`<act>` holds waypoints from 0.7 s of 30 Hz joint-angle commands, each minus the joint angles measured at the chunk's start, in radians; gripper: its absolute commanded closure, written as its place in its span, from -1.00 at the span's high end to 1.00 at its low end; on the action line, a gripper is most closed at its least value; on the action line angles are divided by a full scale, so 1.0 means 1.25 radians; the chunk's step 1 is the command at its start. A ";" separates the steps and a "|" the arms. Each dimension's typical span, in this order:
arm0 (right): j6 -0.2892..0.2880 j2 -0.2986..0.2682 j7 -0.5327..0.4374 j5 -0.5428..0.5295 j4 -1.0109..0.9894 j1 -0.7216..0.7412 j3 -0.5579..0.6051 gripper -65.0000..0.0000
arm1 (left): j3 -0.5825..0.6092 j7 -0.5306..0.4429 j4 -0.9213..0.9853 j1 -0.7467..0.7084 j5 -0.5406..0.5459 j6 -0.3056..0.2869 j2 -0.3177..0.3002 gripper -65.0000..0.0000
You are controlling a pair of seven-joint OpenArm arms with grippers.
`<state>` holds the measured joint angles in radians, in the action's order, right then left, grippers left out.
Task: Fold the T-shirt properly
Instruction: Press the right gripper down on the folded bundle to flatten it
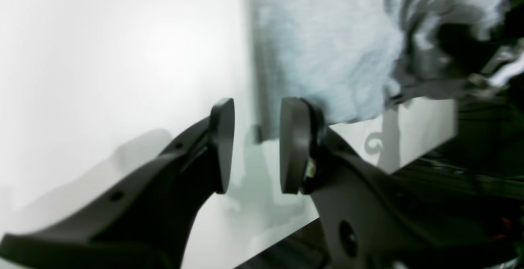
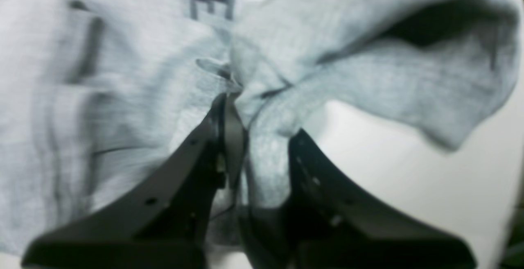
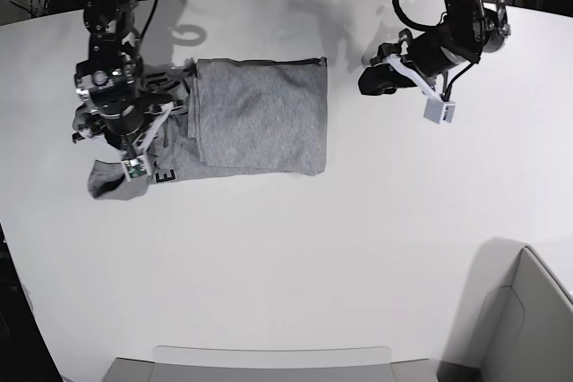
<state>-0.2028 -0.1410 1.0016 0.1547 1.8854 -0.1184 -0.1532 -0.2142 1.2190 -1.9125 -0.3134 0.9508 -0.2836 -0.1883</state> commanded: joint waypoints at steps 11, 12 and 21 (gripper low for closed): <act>0.043 0.111 0.027 0.353 0.033 0.038 0.364 -1.00 | -0.120 -0.006 -0.011 -0.032 0.018 -0.003 -0.045 -0.40; 0.043 0.115 0.027 0.354 0.009 0.044 0.380 -1.00 | -0.141 -0.006 -0.011 -0.035 0.018 -0.004 -0.045 -0.40; 0.044 0.176 0.030 0.356 -0.069 0.097 0.485 -1.00 | -0.207 -0.006 -0.011 -0.036 0.018 -0.007 -0.045 -0.40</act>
<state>-0.1555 0.0669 1.0588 0.5949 1.7794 -0.0162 0.4496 -0.4667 1.2228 -1.9118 -0.3599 0.9546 -0.2848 -0.2348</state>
